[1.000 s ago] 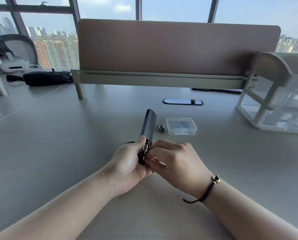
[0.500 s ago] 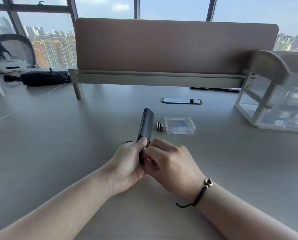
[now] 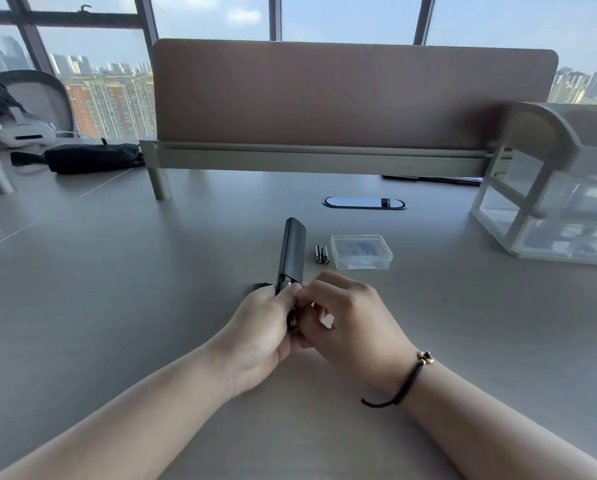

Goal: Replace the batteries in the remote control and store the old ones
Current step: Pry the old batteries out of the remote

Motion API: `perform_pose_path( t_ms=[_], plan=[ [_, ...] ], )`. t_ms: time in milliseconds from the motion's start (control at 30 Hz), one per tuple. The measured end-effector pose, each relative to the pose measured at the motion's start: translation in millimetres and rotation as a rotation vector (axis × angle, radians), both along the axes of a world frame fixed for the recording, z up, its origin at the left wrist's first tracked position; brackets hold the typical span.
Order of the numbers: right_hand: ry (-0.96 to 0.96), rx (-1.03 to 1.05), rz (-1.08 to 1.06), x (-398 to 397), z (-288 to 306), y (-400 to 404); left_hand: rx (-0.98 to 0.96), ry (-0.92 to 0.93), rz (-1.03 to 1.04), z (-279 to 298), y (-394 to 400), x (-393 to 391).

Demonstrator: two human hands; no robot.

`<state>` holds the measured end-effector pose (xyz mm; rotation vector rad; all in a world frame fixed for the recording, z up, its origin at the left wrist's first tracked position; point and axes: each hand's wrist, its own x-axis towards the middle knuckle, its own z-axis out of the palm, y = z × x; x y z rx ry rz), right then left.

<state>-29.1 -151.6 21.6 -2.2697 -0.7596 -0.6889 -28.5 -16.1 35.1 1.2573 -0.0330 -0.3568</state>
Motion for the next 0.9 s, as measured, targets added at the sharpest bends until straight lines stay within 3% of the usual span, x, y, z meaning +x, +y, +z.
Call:
perform_pose_path(
  t_ms=[233,433,700,900],
  plan=[
    [0.125,0.058,0.044,-2.2,0.4,2.1,-0.086,0.111,0.091,-0.1,2.2,6.2],
    [0.209,0.18,-0.017,1.3,4.3,-7.1,-0.143,0.051,0.028,-0.3,4.0,5.2],
    [0.29,0.142,-0.232,12.3,-1.9,-14.6,0.106,-0.092,0.082,-10.8,1.1,8.6],
    [0.361,0.125,-0.302,16.2,-4.2,-17.7,0.096,-0.101,0.062,-9.5,4.7,10.1]
  ],
)
